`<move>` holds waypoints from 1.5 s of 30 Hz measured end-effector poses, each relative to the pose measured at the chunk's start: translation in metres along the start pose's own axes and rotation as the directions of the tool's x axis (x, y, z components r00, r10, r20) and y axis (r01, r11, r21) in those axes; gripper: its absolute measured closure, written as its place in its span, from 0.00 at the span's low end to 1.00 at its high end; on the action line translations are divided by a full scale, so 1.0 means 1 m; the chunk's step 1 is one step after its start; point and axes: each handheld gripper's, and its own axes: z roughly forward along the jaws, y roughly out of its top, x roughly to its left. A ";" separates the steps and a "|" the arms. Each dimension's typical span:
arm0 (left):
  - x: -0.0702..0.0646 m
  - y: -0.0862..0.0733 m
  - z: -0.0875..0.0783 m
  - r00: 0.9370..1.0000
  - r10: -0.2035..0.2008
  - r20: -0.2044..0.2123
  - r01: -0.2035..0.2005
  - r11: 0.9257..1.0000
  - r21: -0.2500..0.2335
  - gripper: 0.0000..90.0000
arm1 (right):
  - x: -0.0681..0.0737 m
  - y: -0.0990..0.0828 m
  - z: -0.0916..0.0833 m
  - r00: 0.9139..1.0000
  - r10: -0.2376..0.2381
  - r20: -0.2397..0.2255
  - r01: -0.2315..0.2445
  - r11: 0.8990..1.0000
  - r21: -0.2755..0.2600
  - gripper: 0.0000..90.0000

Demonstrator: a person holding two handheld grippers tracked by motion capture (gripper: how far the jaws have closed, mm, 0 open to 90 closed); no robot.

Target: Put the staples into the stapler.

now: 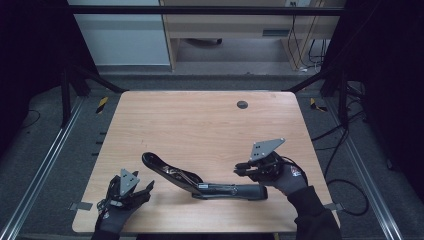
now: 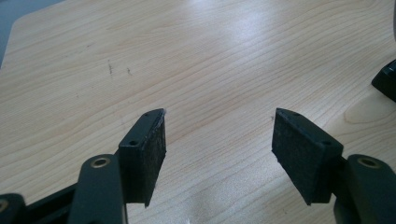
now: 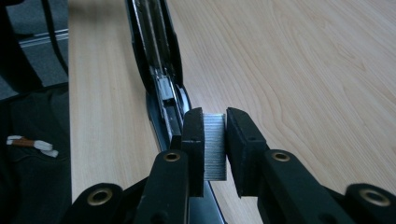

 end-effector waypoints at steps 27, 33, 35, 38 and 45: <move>-0.001 0.000 0.000 1.000 0.005 0.004 -0.005 1.000 0.000 0.38 | 0.004 0.020 0.050 0.983 -0.114 -0.142 0.129 0.986 0.104 0.87; -0.001 0.000 0.000 1.000 0.007 0.004 -0.007 1.000 0.001 0.38 | 0.005 0.017 0.056 0.981 -0.122 -0.153 0.142 0.982 0.126 0.87; -0.001 0.000 0.000 1.000 0.008 0.004 -0.008 1.000 0.001 0.38 | 0.005 0.016 0.058 0.980 -0.119 -0.157 0.140 0.981 0.132 0.87; -0.001 0.000 0.000 1.000 0.007 0.004 -0.007 1.000 0.002 0.38 | 0.005 0.015 0.060 0.980 -0.114 -0.163 0.137 0.981 0.137 0.87; -0.001 0.000 0.000 1.000 0.008 0.004 -0.008 1.000 0.001 0.38 | 0.005 0.012 0.066 0.976 -0.117 -0.182 0.148 0.975 0.164 0.87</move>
